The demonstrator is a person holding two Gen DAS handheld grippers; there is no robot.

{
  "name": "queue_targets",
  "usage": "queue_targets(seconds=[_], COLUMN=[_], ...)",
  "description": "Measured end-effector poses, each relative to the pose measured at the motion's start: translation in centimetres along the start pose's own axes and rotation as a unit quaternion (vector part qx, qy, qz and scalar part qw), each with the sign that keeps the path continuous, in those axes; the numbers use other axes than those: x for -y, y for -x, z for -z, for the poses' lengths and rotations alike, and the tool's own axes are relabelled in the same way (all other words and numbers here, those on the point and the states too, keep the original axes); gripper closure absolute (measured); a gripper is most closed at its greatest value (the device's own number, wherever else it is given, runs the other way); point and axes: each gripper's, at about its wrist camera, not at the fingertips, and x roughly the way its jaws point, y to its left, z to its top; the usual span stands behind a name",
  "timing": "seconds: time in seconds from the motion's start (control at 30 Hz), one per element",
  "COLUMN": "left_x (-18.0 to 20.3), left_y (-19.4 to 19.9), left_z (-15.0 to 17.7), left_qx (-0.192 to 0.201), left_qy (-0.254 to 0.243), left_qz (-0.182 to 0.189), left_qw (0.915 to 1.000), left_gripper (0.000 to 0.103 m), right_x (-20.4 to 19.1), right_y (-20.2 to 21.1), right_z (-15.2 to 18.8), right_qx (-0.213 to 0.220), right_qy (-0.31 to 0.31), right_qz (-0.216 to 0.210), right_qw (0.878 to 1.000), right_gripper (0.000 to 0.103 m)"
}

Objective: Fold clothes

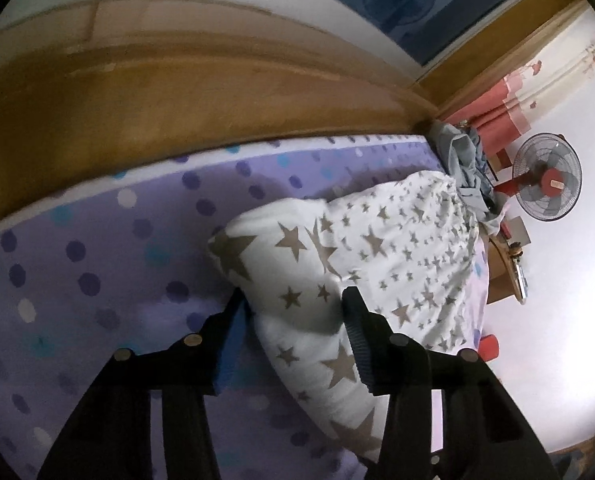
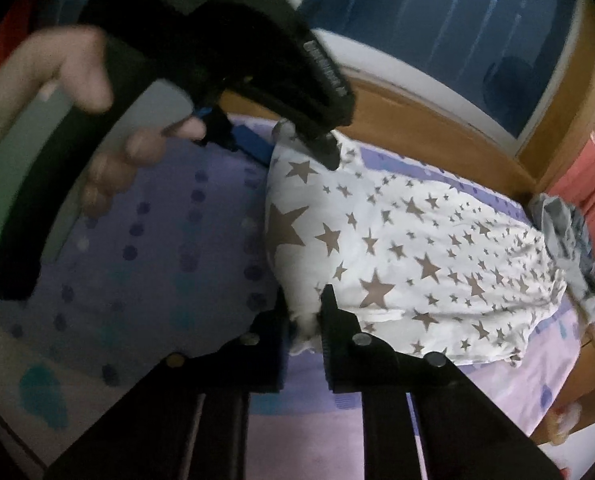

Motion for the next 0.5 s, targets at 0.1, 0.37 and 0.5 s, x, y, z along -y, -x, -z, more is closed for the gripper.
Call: queue_targets(seconds=[0.1,0.37,0.5], left_x=[1.5,6.0,8.2], left_y=[0.7,0.2,-1.4], left_z=[-0.6,-2.4,-3.4], left_qx=[0.010,0.020,0.017], left_qy=[-0.007,-0.031,-0.036], left_qz=[-0.005,-0.028,-0.035], left_qw=[0.9999,0.9989,0.9986], left_gripper=[0.056,0.056,0.056], right_x=[2.2,9.0,11.9], right_y=[1.1,2.8,1.9], right_z=[-0.4,-0.7,-0.2], right_qx=[0.013,0.033,0.032], right_qy=[-0.051,-0.177,-0.214], right_qz=[-0.043,-0.146,-0.165], right_qw=[0.998,0.973,0.962], right_gripper=[0.091,0.091,0.091])
